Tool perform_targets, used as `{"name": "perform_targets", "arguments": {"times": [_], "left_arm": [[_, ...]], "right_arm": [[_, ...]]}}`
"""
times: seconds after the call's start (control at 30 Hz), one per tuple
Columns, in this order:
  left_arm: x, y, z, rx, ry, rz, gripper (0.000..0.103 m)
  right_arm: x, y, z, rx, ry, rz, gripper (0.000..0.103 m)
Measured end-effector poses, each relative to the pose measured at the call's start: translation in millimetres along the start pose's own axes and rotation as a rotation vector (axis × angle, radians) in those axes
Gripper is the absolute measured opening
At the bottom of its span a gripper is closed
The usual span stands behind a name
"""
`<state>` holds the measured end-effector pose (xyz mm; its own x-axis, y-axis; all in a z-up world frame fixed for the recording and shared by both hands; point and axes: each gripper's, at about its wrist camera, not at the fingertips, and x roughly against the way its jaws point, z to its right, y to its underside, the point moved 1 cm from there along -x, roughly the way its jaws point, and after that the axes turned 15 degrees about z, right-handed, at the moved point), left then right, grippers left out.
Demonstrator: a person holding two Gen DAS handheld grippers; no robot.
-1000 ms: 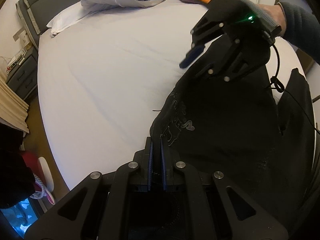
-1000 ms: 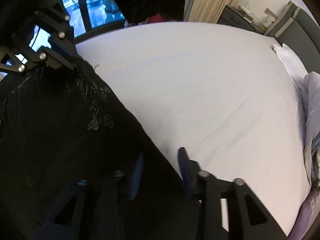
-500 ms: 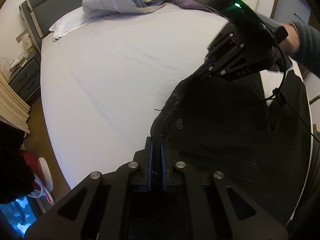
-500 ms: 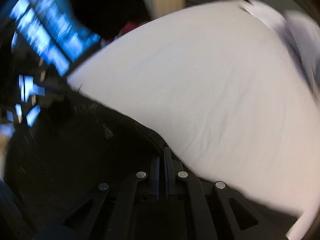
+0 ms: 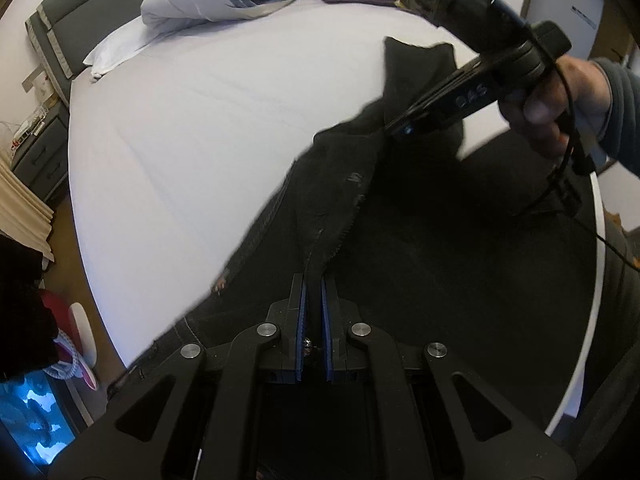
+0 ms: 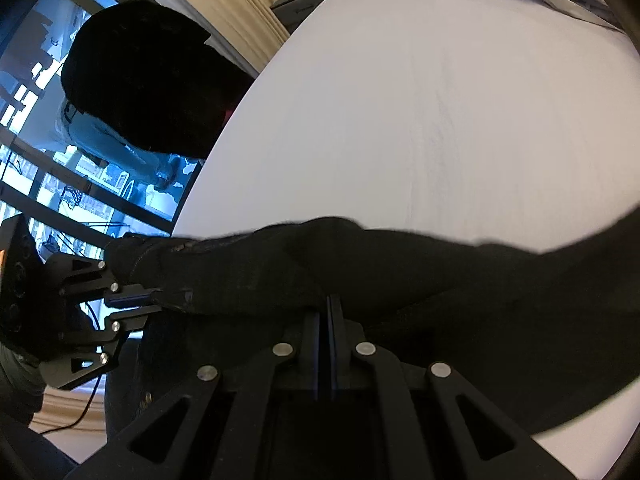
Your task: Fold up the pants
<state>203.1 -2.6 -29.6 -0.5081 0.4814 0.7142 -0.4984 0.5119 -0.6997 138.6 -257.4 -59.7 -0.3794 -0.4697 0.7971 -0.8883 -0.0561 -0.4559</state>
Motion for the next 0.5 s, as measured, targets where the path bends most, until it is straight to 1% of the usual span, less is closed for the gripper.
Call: {"name": "perform_targets", "arguments": {"times": [0.07,0.17,0.27,0.3,0.37,0.4,0.5], "left_arm": [[7.6,9.0,11.6,0.005,0.012,0.001,0.005],[17.3,20.0,33.6,-0.005,0.021,-0.003,0.005],[26.0,30.0,61.7,-0.052,0.027,-0.010,0.005],[29.1,32.8,69.5,-0.065,0.029,-0.011,0.005],[38.5,40.3,91.1,-0.092,0.036,-0.010,0.005],[41.3,42.5,96.1,-0.095,0.039,-0.011,0.005],[50.6,58.5,117.4,-0.104,0.050,-0.022,0.005]], "right_arm": [[11.1,14.3,-4.3,0.020,-0.002,-0.010,0.005],[23.6,42.2,-22.9,0.095,0.019,-0.033,0.005],[39.3,66.4,-38.4,0.158,0.059,-0.032,0.005],[45.9,67.8,-37.5,0.176,0.071,-0.028,0.004],[54.6,83.3,-51.0,0.226,0.102,-0.023,0.005],[55.2,90.4,-58.5,0.259,0.122,-0.025,0.004],[69.4,128.4,-75.5,0.339,0.161,-0.033,0.004]]}}
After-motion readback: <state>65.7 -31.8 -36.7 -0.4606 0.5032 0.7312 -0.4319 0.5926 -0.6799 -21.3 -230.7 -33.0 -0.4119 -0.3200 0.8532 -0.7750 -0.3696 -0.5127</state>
